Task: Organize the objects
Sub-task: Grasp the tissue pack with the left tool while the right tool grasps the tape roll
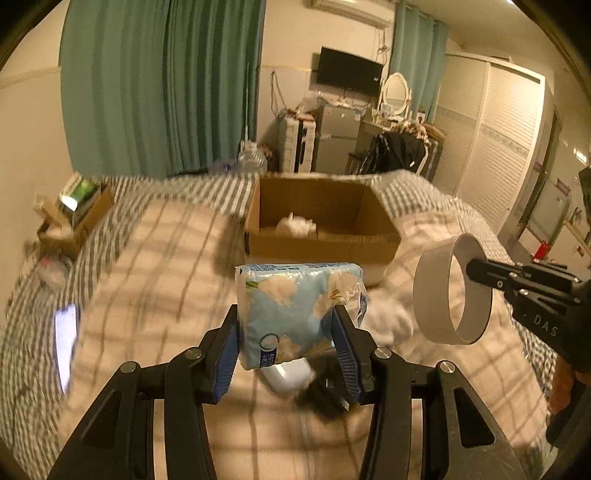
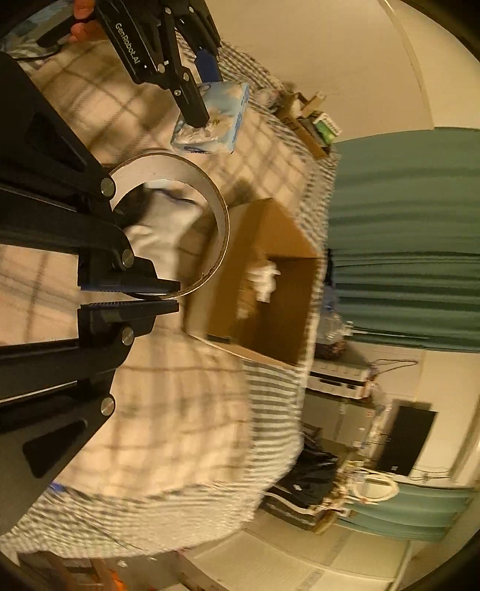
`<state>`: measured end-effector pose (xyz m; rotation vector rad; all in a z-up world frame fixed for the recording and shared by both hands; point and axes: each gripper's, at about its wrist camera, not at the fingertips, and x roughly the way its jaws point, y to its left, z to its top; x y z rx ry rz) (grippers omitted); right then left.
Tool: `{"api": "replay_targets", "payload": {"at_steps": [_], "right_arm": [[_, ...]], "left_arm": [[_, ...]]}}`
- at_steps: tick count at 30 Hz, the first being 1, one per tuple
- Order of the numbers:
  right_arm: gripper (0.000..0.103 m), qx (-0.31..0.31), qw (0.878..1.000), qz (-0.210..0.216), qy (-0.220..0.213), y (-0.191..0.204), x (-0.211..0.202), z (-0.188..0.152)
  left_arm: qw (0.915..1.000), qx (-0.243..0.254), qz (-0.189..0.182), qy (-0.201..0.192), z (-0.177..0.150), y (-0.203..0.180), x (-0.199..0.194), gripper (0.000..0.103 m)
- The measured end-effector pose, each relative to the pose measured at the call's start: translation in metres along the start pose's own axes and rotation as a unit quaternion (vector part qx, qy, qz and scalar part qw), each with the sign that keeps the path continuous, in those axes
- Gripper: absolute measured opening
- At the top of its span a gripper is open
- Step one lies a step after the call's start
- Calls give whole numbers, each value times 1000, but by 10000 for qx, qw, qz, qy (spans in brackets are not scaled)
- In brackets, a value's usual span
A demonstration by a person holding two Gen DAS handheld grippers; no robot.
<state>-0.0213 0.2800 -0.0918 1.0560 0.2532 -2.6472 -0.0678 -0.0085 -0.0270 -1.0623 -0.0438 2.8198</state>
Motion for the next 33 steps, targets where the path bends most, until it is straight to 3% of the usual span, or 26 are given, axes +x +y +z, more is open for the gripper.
{"api": "replay_targets", "payload": {"at_steps": [4, 8, 17, 23, 27, 33], "right_arm": [[3, -175, 9992, -116, -329, -2, -10, 36], [3, -288, 9979, -164, -556, -8, -8, 78], [3, -242, 9980, -292, -512, -27, 58, 167], [3, -212, 9987, -443, -119, -40, 130, 179], [3, -181, 9986, -434, 251, -43, 182, 164], [3, -84, 9974, -352, 624, -48, 232, 136]], "left_arm": [[9998, 8, -188, -100, 36, 2, 7, 49], [9995, 75, -94, -294, 82, 4, 21, 49], [9993, 238, -60, -264, 162, 5, 89, 49], [9995, 268, 19, 186, 163, 9, 161, 49], [9974, 331, 46, 642, 147, 8, 206, 49], [9946, 337, 3, 981, 125, 7, 241, 49]]}}
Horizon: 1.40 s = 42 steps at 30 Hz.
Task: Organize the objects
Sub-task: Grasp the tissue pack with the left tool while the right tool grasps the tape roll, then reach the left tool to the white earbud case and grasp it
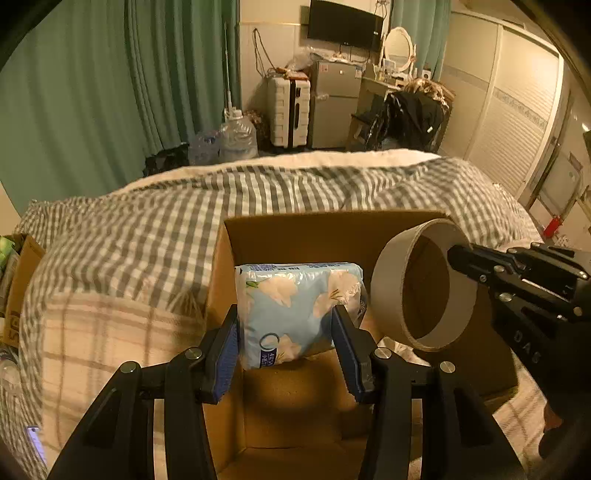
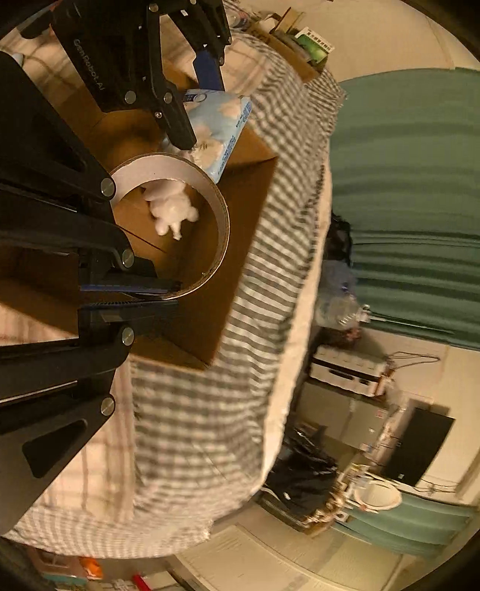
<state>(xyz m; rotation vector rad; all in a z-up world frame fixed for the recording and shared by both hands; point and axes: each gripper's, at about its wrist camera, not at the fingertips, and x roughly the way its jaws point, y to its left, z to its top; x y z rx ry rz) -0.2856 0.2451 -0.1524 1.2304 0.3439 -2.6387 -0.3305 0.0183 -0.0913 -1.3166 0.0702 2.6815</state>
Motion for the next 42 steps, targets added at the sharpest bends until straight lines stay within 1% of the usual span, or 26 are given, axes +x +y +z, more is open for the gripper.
{"api": "replay_targets", "payload": {"at_steps": [3, 6, 8, 9, 11, 12, 13, 14, 15, 16, 19, 21, 23, 24, 26, 28, 30, 33, 36, 38, 42], "right_arm": [[3, 33, 10000, 37, 52, -1, 7, -7], [3, 263, 9989, 381, 33, -9, 4, -6], [3, 308, 9986, 433, -40, -12, -6, -5], [4, 310, 9986, 431, -71, -12, -10, -5], [9, 364, 9981, 474, -139, -11, -21, -3], [30, 448, 9974, 535, -174, -15, -28, -1], [66, 516, 9969, 561, -185, -17, -33, 0], [77, 597, 9965, 557, -204, -20, -40, -1], [79, 670, 9959, 525, -320, -23, -52, -3], [79, 696, 9955, 488, -428, -25, -64, -4], [79, 683, 9956, 404, -496, -30, -92, -5], [79, 650, 9952, 383, -625, -33, -118, -10], [79, 616, 9946, 364, -754, -36, -141, -15], [80, 601, 9941, 342, -833, -37, -157, -20], [82, 565, 9933, 314, -953, -38, -180, -28], [89, 476, 9926, 274, -1079, -36, -204, -39], [94, 396, 9915, 204, -1220, -33, -226, -52], [95, 387, 9900, 139, -1347, -25, -250, -72], [96, 489, 9902, 275, -1276, -16, -263, -88], [97, 539, 9907, 255, -1225, -9, -267, -98], [101, 563, 9884, 265, -1388, 5, -274, -114]], "left_arm": [[9999, 104, 7, 24, -2, -2, 6, 49], [9999, 147, -12, -16, -3, -4, 6, 49], [9999, 142, -1, -57, 0, -5, 1, 50], [9998, 148, 34, -83, 0, -6, -3, 53], [9997, 171, 163, -109, 1, -6, -14, 62], [9995, 183, 218, -107, 1, -6, -20, 76], [9993, 182, 294, -127, 1, -6, -27, 90], [9989, 176, 393, -204, 0, -6, -38, 93], [9985, 181, 438, -259, 0, -6, -45, 95], [9981, 196, 484, -319, -1, -5, -54, 96], [9970, 199, 622, -406, -6, -3, -85, 96], [9965, 140, 656, -504, -12, 0, -108, 97], [9959, 83, 650, -619, -19, 1, -131, 100], [9953, 45, 660, -707, -24, 2, -145, 103], [9939, -14, 667, -875, -34, 2, -168, 103], [9929, -41, 589, -1036, -47, 1, -190, 103], [9923, -56, 503, -1129, -59, -2, -206, 103], [9909, -131, 457, -1261, -76, -8, -223, 103], [9876, -210, 555, -1455, -92, -13, -236, 103], [9854, -336, 616, -1553, -103, -15, -241, 103], [9827, -646, 440, -1682, -124, -18, -245, 103]]}}
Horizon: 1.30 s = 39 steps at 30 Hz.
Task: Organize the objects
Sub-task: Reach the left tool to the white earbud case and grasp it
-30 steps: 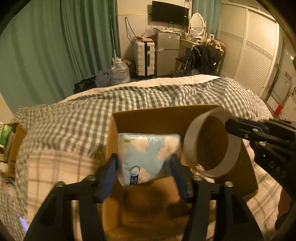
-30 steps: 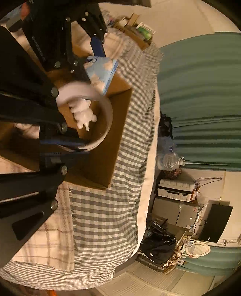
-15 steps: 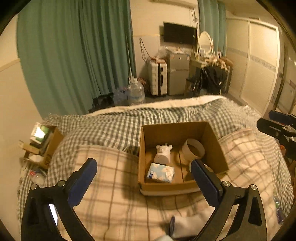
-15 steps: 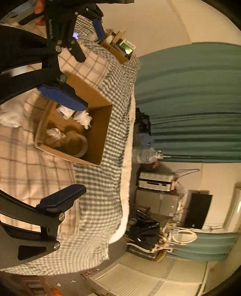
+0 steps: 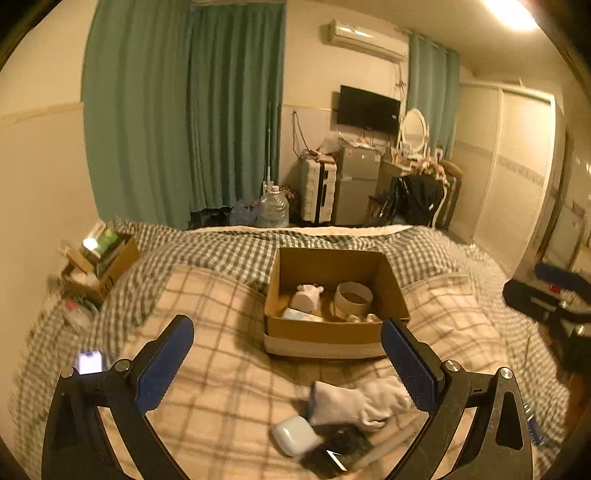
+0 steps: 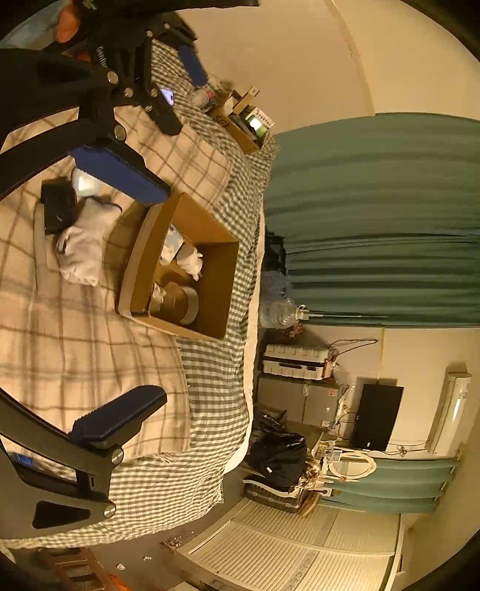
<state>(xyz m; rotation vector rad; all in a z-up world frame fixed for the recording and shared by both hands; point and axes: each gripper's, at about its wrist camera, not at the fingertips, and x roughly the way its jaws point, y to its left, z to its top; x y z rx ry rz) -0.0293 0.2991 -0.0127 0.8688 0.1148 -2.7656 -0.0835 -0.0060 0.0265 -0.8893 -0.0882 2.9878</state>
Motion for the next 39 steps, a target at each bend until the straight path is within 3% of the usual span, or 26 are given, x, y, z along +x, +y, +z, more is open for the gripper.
{"api": "replay_targets", "payload": {"at_steps": [6, 14, 20, 24, 30, 32, 34, 38, 39], "right_arm": [[103, 135, 9999, -76, -35, 7, 18, -31], [103, 317, 9975, -415, 467, 1, 77, -76], [103, 92, 9963, -489, 694, 6, 102, -99], [103, 169, 9956, -328, 860, 3, 110, -107], [103, 238, 9955, -300, 871, 4, 111, -108], [103, 236, 9953, -302, 885, 5, 112, -109], [103, 197, 9954, -312, 884, 8, 112, -109], [103, 85, 9959, -347, 833, 13, 109, -109], [103, 51, 9960, -333, 822, 15, 109, -109]], "left_arm": [[9996, -137, 207, 107, -38, 4, 16, 103], [9951, 41, 656, 736, -86, 10, 67, 103], [9905, 84, 603, 1236, -110, 12, 89, 103], [9859, 44, 302, 1645, -121, 14, 106, 80], [9817, 226, 12, 1892, -127, 3, 121, 79], [9805, 186, -111, 1955, -128, 3, 124, 69], [9796, 250, -292, 1973, -129, -1, 121, 47], [9794, 258, -414, 1960, -129, -1, 113, 42], [9799, 237, -434, 1932, -128, 0, 110, 36]]}}
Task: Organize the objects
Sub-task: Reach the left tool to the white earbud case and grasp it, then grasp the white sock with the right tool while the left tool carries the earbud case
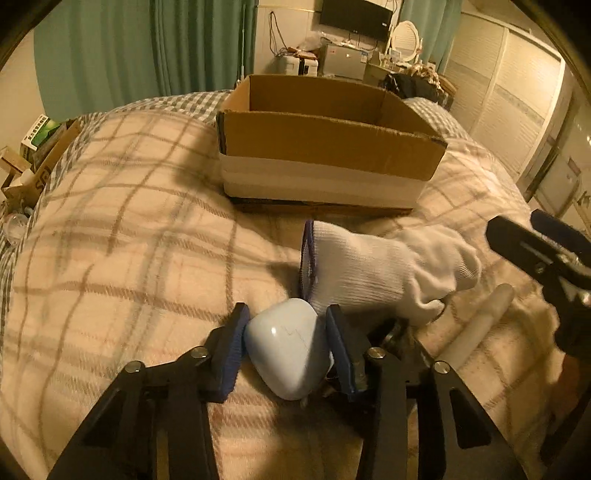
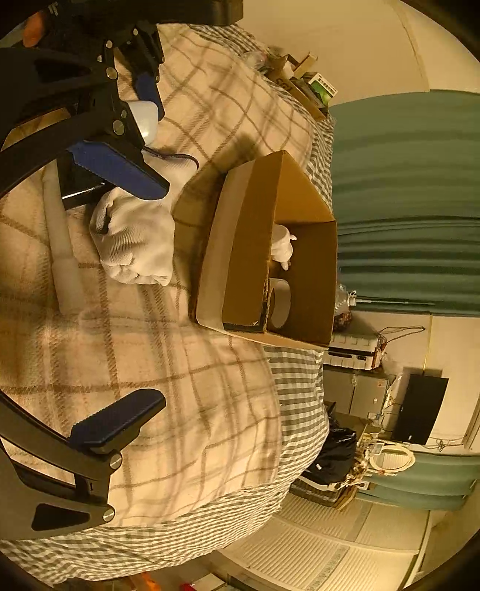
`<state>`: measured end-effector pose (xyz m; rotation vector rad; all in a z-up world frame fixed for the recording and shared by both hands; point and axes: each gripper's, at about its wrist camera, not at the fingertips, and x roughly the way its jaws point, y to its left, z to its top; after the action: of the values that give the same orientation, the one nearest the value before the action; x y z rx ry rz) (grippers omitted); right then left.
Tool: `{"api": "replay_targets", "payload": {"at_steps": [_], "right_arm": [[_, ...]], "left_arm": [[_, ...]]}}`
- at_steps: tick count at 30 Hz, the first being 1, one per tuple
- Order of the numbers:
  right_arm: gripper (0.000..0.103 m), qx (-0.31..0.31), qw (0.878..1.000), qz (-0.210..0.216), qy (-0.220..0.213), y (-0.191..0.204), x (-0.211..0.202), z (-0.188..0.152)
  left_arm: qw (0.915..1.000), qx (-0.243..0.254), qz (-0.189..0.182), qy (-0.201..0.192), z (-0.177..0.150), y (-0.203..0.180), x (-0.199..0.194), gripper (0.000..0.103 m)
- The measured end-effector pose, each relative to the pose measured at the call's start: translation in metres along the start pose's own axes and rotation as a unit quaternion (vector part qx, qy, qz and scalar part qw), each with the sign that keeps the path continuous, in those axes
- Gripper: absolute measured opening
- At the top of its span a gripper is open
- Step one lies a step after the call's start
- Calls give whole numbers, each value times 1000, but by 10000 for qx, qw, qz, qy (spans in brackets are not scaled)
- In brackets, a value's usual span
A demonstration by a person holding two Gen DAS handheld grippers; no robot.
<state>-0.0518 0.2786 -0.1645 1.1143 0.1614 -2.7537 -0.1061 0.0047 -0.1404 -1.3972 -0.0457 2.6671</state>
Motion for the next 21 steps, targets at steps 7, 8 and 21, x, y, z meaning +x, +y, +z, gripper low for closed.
{"api": "replay_targets", "payload": {"at_steps": [7, 8, 21], "right_arm": [[102, -356, 9989, 283, 128, 20, 8, 2], [102, -413, 9985, 313, 175, 24, 11, 2], [47, -508, 9896, 713, 1144, 36, 59, -15]], "left_arm": [[9995, -147, -117, -271, 5, 7, -17, 25], [9992, -197, -99, -341, 7, 9, -20, 25], [9980, -246, 22, -577, 10, 12, -36, 24]]}}
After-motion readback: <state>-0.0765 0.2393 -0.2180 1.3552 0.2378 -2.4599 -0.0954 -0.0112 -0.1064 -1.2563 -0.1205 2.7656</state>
